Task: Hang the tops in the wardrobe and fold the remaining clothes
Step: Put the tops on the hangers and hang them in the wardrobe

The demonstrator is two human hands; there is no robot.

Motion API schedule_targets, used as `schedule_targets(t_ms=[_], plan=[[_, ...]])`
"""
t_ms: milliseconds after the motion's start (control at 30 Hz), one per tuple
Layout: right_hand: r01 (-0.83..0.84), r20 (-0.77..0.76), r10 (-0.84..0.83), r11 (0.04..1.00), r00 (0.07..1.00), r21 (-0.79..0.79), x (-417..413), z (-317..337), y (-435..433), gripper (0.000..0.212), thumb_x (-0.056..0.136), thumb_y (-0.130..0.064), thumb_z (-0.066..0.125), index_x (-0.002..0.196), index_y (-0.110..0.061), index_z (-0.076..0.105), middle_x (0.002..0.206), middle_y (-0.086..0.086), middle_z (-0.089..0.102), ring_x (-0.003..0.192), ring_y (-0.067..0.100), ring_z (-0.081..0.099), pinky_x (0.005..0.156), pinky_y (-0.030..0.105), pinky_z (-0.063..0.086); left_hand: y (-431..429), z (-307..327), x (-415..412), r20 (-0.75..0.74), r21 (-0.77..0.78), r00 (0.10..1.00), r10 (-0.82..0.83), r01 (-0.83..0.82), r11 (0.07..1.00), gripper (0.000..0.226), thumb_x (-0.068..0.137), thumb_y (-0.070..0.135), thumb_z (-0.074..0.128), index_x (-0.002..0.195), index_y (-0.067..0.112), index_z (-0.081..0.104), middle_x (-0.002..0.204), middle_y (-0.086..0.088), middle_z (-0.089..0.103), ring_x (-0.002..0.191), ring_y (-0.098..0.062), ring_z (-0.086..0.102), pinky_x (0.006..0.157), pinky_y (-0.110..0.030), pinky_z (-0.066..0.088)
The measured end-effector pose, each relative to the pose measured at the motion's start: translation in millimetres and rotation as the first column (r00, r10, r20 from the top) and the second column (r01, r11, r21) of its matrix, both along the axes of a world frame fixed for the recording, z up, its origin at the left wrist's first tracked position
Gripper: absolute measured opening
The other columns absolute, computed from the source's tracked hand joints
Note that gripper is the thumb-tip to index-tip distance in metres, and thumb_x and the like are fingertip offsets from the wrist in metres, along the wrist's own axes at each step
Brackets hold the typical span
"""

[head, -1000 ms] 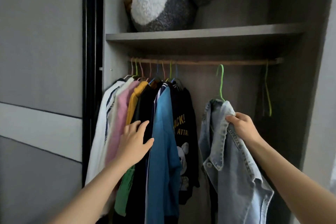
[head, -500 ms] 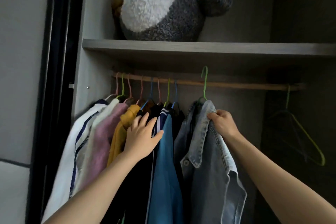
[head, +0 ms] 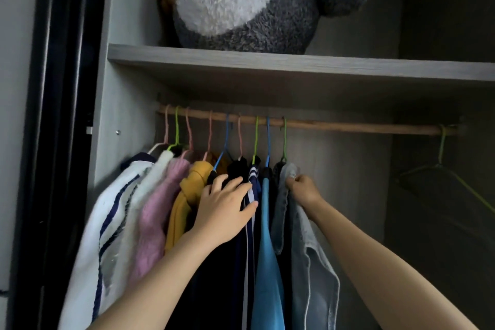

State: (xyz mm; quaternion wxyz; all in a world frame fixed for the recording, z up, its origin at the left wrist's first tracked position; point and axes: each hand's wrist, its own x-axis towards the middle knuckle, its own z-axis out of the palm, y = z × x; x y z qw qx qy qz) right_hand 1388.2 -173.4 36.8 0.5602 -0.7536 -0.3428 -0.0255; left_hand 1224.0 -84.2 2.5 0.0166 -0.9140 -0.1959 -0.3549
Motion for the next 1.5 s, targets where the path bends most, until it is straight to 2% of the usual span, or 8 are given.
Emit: schedule_targets(t_ms=[200,300,467,567,633,733,900,1500], plan=[[0.033,0.027,-0.03,0.989,0.999,-0.147,6.2,1.2,-34.4,0.04,0.099,-0.036,0.038,0.076,-0.006,0.051,0.069,0.011,0.05,0.058,0.02,0.046,0.052,0.028,0.034,-25.3,2.4,17.2,0.143,0.05,0.983,-0.112,0.105,0.993,0.058,0.086,0.053,0.027,0.126,0.024,0.057,0.133,0.004,0.052,0.129,-0.024,0.038,0.099,-0.041,0.034],[0.35,0.249,-0.308,0.925,0.918,-0.149,31.1,-1.6,-82.9,0.044,0.099,-0.038,0.04,0.081,-0.004,0.059,0.092,0.021,0.059,0.09,0.032,0.057,0.072,0.033,0.04,-49.8,2.8,37.7,0.243,0.229,0.946,-0.216,0.161,0.96,0.044,0.078,0.043,0.039,0.089,0.016,0.073,0.095,-0.003,0.069,0.099,-0.03,0.062,0.075,-0.043,0.05],[0.88,0.624,-0.649,0.452,0.436,-0.144,64.5,-13.2,-195.0,0.036,0.093,-0.03,0.048,0.118,-0.004,0.055,0.125,0.02,0.046,0.119,0.037,0.038,0.093,0.043,0.037,-102.5,-6.7,74.0,0.135,0.329,0.932,-0.336,0.278,0.902,0.038,0.079,0.041,0.042,0.072,0.02,0.072,0.086,0.0,0.069,0.091,-0.027,0.065,0.069,-0.041,0.051],[0.911,0.606,-0.681,0.31,0.412,-0.271,68.2,-18.3,-246.3,0.042,0.091,-0.028,0.054,0.123,-0.003,0.048,0.131,0.021,0.041,0.124,0.038,0.035,0.097,0.044,0.036,-124.3,-10.7,87.1,0.012,0.3,0.938,-0.346,0.326,0.896,0.029,0.074,0.04,0.054,0.067,0.018,0.071,0.081,-0.003,0.069,0.085,-0.028,0.064,0.066,-0.04,0.051],[0.867,0.501,-0.712,0.345,0.492,-0.361,72.3,-22.4,-266.2,0.039,0.09,-0.022,0.057,0.121,0.001,0.049,0.129,0.022,0.045,0.122,0.038,0.042,0.094,0.042,0.04,-135.5,-13.1,92.6,-0.041,0.318,0.948,-0.315,0.311,0.896,0.03,0.075,0.04,0.055,0.068,0.016,0.071,0.081,-0.005,0.069,0.087,-0.029,0.062,0.068,-0.041,0.049],[0.76,0.272,-0.716,0.552,0.643,-0.343,80.7,-26.5,-278.7,0.029,0.092,-0.018,0.054,0.108,0.006,0.055,0.115,0.028,0.058,0.108,0.04,0.054,0.077,0.036,0.041,-148.7,-16.8,97.9,-0.124,0.294,0.946,-0.301,0.325,0.899,0.039,0.095,0.044,0.04,0.105,0.017,0.067,0.116,-0.006,0.06,0.117,-0.028,0.045,0.092,-0.041,0.035],[0.687,0.259,-0.636,0.668,0.727,-0.287,83.5,-26.4,-277.6,0.037,0.1,-0.033,0.038,0.087,-0.002,0.054,0.095,0.024,0.059,0.101,0.04,0.057,0.067,0.029,0.03,-157.3,-32.6,110.2,-0.214,0.2,0.923,-0.319,0.361,0.911,0.045,0.097,0.048,0.031,0.121,0.02,0.057,0.131,-0.003,0.05,0.126,-0.024,0.034,0.099,-0.036,0.028],[0.867,0.423,-0.767,0.488,0.482,-0.103,70.3,-25.9,-275.4,0.048,0.102,-0.035,0.026,0.106,0.001,0.057,0.108,0.027,0.061,0.102,0.043,0.055,0.071,0.037,0.036,-146.4,-58.4,116.9,-0.191,0.065,0.919,-0.346,0.363,0.929,0.043,0.097,0.046,0.032,0.121,0.023,0.059,0.13,0.003,0.051,0.124,-0.02,0.035,0.096,-0.032,0.027]])
